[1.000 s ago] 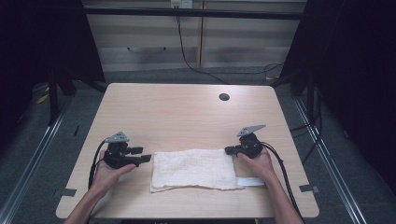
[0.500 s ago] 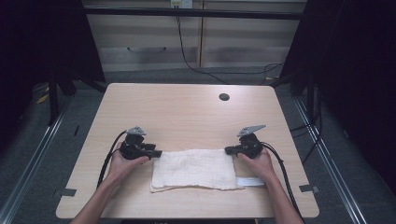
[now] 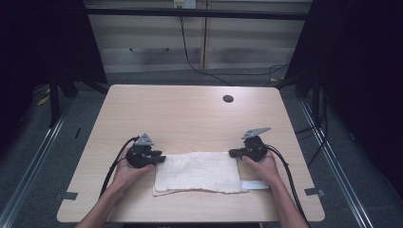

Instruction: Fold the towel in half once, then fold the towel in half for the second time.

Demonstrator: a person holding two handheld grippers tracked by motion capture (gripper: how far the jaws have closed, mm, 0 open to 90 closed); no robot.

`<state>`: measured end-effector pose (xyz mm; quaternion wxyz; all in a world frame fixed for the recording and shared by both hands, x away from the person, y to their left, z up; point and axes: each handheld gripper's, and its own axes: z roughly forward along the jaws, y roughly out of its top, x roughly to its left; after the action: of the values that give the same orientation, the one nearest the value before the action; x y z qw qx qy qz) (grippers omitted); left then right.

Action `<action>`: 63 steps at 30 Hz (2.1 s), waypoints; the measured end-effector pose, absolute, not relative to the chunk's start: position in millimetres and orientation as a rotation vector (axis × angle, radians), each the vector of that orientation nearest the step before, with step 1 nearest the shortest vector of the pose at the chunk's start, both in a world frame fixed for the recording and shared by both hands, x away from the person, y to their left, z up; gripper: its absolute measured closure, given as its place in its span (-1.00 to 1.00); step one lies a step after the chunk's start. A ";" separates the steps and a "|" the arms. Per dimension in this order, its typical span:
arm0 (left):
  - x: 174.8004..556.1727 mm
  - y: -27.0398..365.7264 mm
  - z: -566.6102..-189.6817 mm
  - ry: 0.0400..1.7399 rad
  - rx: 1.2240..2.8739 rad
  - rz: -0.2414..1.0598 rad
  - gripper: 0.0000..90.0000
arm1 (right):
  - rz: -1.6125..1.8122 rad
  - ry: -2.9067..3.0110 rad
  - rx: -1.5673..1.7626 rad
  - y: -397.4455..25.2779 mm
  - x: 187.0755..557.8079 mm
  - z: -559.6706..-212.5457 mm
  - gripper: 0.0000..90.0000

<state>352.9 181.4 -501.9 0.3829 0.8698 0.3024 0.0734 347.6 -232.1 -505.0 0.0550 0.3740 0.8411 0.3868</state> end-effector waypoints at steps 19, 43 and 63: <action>357.5 194.5 -497.4 0.827 2.093 0.087 0.91 | 1.274 2.499 1.135 -234.8 344.3 -497.2 0.97; 359.1 202.4 -482.8 0.817 2.026 0.099 0.91 | 1.408 2.438 1.006 -230.6 318.2 -463.1 0.97; 372.5 185.0 -472.3 0.823 1.970 0.100 0.91 | 1.374 2.401 0.930 -241.5 329.5 -433.3 0.97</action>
<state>372.5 185.0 -472.3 0.4814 0.8078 0.3375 0.0412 329.5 -241.5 -433.3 0.1116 0.3167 0.8176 0.4678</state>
